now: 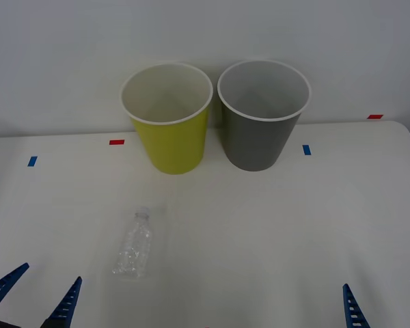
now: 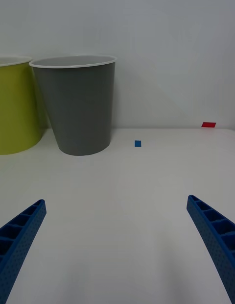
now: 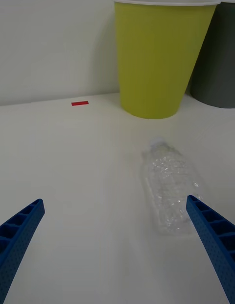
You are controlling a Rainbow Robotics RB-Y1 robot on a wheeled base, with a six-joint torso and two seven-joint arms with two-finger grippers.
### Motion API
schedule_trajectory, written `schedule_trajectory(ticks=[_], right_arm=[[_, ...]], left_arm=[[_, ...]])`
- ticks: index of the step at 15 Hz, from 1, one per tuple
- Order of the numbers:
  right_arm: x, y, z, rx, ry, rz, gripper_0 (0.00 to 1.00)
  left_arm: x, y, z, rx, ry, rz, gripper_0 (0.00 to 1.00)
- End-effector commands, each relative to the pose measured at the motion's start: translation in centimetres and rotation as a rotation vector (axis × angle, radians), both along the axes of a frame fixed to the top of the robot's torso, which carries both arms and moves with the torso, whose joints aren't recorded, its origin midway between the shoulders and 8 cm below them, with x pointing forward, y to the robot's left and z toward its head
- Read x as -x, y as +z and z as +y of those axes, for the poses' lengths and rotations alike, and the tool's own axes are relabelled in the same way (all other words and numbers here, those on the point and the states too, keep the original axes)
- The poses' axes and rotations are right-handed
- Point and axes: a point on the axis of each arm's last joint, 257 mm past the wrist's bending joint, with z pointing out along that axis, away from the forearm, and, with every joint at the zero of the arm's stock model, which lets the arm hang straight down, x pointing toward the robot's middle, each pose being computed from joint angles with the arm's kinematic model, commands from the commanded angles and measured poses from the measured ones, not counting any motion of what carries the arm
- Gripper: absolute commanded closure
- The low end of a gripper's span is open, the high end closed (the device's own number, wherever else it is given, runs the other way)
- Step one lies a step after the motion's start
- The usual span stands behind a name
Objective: Put cans in the gray bin and PET bottles in the light green bin.
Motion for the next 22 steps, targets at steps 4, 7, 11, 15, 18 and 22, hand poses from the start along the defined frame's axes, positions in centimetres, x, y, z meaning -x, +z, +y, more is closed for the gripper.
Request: schedule_trajectory(ticks=[4, 7, 11, 15, 18, 22], right_arm=[[0.0, 0.0, 0.0, 0.000, 0.000, 0.000, 0.00], [0.0, 0.0, 0.0, 0.000, 0.000, 0.000, 0.00], [0.0, 0.0, 0.0, 0.000, 0.000, 0.000, 0.00], [0.0, 0.0, 0.0, 0.000, 0.000, 0.000, 0.00], [0.0, 0.0, 0.0, 0.000, 0.000, 0.000, 0.00], [0.0, 0.0, 0.0, 0.000, 0.000, 0.000, 0.00]], left_arm=[[-1.9, 0.4, 0.3, -0.134, -0.020, 0.232, 0.00], [-3.0, 1.2, -0.1, -0.048, -0.009, 0.301, 0.00], [-4.3, 0.7, -1.2, -0.010, -0.039, 0.395, 0.00], [-4.6, 0.3, -2.7, 0.045, -0.078, 0.516, 0.00], [-4.7, 0.4, -3.4, 0.039, -0.089, 0.575, 0.00], [-5.3, 0.6, -3.4, 0.012, -0.084, 0.624, 0.00]])
